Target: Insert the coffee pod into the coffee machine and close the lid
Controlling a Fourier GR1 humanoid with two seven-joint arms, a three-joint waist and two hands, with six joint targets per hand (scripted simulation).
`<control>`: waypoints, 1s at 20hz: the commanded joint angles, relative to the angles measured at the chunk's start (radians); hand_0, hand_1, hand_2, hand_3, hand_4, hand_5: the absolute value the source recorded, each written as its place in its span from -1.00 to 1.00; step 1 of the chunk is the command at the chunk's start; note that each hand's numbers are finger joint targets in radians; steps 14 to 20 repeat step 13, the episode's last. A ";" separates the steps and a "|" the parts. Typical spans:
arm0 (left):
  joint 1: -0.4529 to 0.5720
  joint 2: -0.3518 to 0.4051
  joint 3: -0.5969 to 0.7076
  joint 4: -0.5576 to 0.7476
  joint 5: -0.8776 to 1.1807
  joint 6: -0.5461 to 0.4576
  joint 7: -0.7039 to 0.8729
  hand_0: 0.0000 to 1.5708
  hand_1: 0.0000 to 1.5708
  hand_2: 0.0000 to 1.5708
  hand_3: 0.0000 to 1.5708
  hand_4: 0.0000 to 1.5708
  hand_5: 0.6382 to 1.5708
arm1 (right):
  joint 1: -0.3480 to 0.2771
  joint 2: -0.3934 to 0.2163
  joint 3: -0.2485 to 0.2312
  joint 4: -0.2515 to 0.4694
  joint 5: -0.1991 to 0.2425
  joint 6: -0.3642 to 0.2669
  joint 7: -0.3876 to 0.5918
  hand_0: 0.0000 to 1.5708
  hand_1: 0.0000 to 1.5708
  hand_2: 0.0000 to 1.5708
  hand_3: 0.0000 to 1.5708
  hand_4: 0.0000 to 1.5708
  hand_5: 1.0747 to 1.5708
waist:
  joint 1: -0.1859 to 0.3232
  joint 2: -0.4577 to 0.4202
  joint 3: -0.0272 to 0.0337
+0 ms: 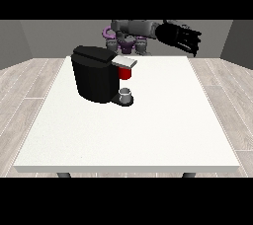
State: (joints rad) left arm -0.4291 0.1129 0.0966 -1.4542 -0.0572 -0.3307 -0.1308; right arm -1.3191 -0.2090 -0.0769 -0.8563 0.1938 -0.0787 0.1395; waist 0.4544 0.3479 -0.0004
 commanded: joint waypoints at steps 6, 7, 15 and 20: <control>0.073 -0.034 -0.036 -0.043 0.017 -0.005 0.084 -1.00 -1.00 -1.00 -1.00 -0.66 1.00 | 0.108 0.138 0.029 0.026 -0.024 0.002 -0.138 -1.00 -1.00 -1.00 -1.00 -1.00 1.00 | -0.048 -0.126 0.0007; 0.045 -0.014 -0.002 -0.010 0.023 0.001 0.060 -1.00 -1.00 -1.00 -1.00 -0.66 1.00 | 0.098 0.163 0.047 0.016 0.001 -0.037 -0.157 -1.00 -1.00 -1.00 -1.00 -1.00 1.00 | -0.070 -0.095 0.0002; 0.157 0.015 0.046 0.071 0.017 0.008 -0.023 -1.00 -1.00 -1.00 -1.00 -0.66 1.00 | 0.263 0.207 0.139 -0.051 -0.073 0.026 -0.243 -1.00 -1.00 -1.00 -1.00 -0.67 1.00 | -0.169 -0.193 0.0001; 0.157 0.015 0.046 0.071 0.017 0.008 -0.023 -1.00 -1.00 -1.00 -1.00 -0.66 1.00 | 0.263 0.207 0.139 -0.051 -0.073 0.026 -0.243 -1.00 -1.00 -1.00 -1.00 -0.67 1.00 | -0.169 -0.193 0.0001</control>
